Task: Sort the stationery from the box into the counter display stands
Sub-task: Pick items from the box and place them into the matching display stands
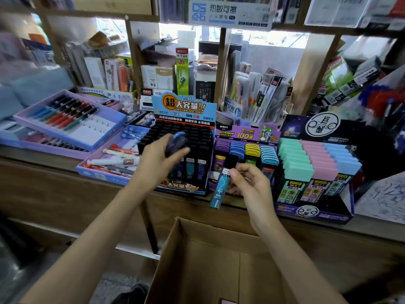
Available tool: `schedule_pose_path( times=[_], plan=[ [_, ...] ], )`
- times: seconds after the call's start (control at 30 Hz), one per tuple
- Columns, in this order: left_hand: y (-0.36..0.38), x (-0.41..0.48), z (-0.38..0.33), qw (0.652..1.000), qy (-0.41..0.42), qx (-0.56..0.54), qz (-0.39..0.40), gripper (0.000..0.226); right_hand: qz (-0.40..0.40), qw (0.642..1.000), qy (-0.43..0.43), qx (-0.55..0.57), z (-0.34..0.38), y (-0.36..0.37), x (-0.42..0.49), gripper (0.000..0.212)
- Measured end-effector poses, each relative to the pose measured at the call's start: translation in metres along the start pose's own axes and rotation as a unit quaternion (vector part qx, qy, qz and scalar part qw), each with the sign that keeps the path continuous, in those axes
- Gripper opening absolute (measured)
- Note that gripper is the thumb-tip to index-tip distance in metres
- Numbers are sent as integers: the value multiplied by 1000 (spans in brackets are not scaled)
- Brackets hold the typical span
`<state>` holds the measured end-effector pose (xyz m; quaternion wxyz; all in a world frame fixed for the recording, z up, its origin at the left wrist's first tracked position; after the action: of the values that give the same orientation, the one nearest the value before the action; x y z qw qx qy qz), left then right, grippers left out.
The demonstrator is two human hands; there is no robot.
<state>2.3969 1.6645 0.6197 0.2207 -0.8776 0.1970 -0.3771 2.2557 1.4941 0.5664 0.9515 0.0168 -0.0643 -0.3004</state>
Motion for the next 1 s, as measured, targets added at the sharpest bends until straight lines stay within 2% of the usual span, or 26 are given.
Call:
schedule_pose_path(
  times=[0.1, 0.17, 0.23, 0.37, 0.47, 0.53, 0.67, 0.73, 0.87, 1.0],
  plan=[
    [-24, -2, 14, 996, -43, -43, -65, 20, 12, 1000, -19, -15, 6, 13, 1, 7],
    [-33, -7, 21, 995, -53, -41, -74, 16, 9, 999, -32, -33, 9, 22, 1, 9],
    [-35, -10, 19, 997, -37, -35, -52, 11, 0, 997, -51, -65, 13, 32, 2, 11],
    [-35, -9, 7, 1000, -4, 5, 3, 21, -26, 989, -91, -110, 22, 53, 6, 13],
    [-36, -1, 5, 997, 11, 59, 42, 19, -42, 984, -115, -131, 27, 67, 10, 9],
    [-38, 4, 4, 994, 21, 87, 63, 27, -43, 979, -130, -153, 27, 75, 12, 5],
    [-45, 12, 6, 993, 19, 93, 74, 24, -40, 968, -157, -191, 25, 86, 13, 8],
    [-46, 14, 4, 993, 20, 87, 81, 33, -33, 965, -165, -199, 24, 90, 12, 6],
    [-42, 21, 3, 989, 20, 96, 114, 35, -21, 966, -156, -207, 19, 92, 13, 8],
    [-40, 26, 8, 990, 13, 93, 101, 28, -2, 970, -121, -209, 10, 97, 15, 8]
  ],
)
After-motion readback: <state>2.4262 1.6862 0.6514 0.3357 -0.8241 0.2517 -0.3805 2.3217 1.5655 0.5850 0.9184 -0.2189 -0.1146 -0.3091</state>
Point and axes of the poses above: each hand's wrist, its own x-axis towards the middle knuckle, its own y-axis out of the palm, z = x × y, the point moved 7 cm from there along x, towards the middle knuckle, and after that the axes turned 9 degrees about y, right-handed, at the moved point
